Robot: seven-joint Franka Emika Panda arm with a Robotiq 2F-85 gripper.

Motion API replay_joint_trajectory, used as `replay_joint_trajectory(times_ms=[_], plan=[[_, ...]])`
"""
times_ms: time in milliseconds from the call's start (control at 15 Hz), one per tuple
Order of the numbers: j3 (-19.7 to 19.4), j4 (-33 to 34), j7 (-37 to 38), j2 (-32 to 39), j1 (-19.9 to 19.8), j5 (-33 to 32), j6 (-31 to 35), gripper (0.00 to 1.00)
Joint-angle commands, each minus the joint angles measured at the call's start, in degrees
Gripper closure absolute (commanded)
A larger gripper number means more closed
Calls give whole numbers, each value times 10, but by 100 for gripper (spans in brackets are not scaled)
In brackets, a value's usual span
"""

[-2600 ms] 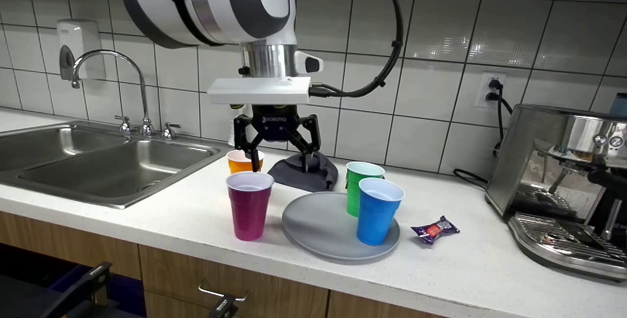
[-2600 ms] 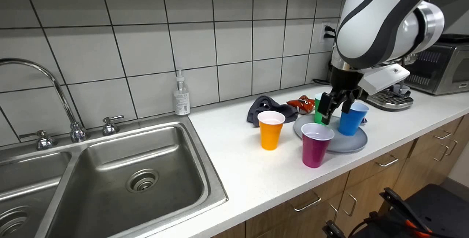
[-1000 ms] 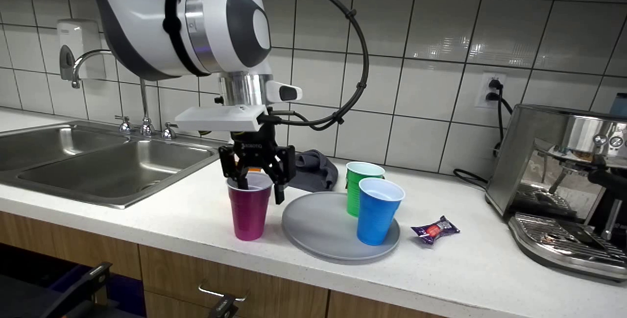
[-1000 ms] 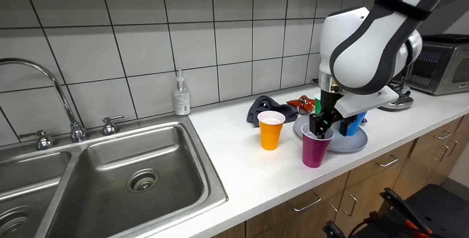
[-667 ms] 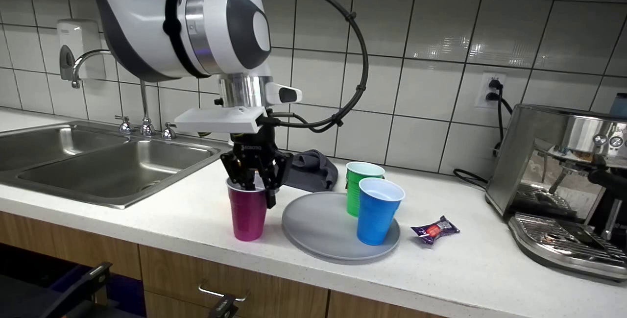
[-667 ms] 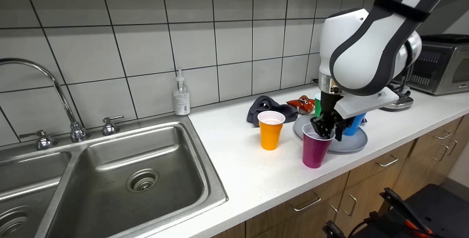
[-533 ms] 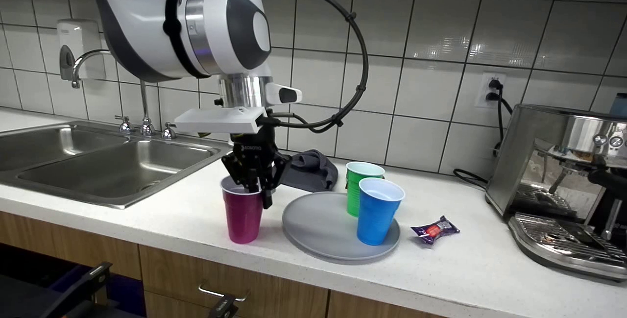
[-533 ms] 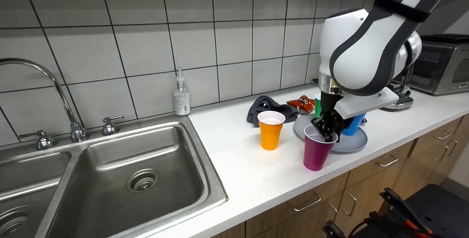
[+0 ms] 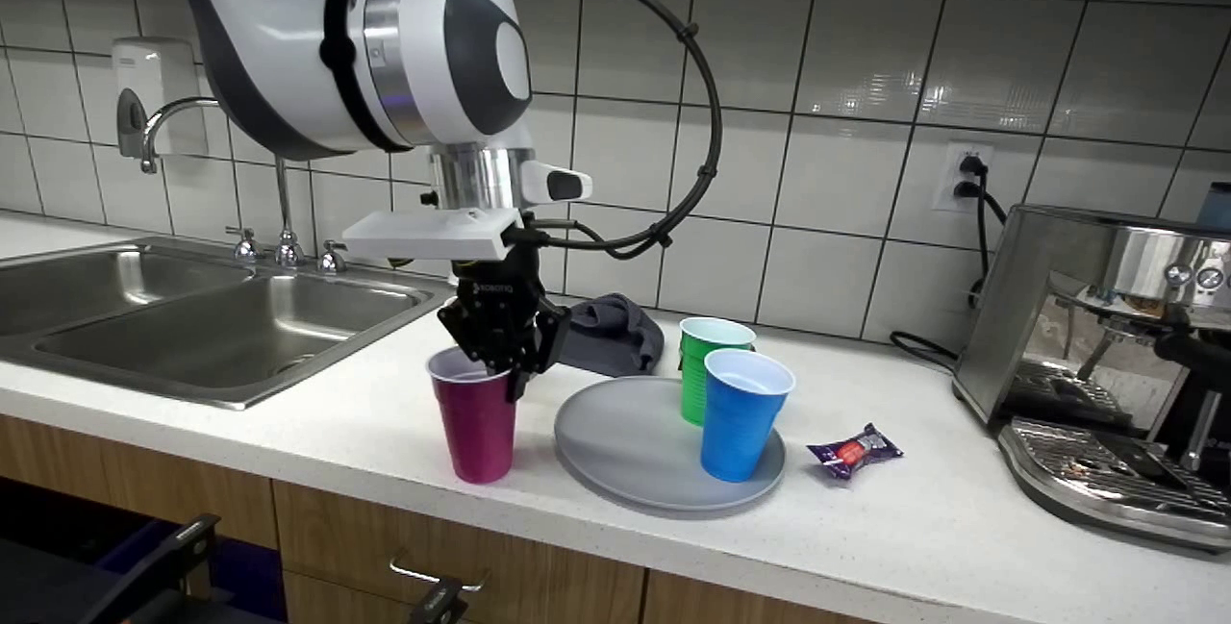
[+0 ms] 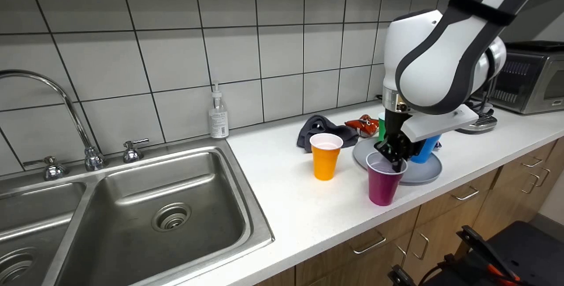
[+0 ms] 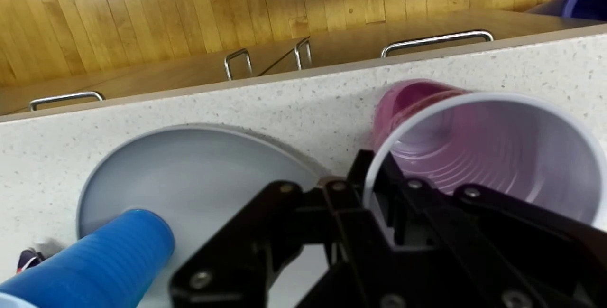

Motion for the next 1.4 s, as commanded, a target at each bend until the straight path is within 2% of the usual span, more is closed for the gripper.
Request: replay_joint_trajectory(times_ms=[0, 667, 933, 1333], plan=[[-8, -4, -14, -16, 10, 26, -10, 98], [-28, -3, -98, -77, 8, 176, -79, 98], [-53, 3, -108, -98, -9, 197, -102, 98], [-92, 26, -111, -99, -35, 205, -97, 98]])
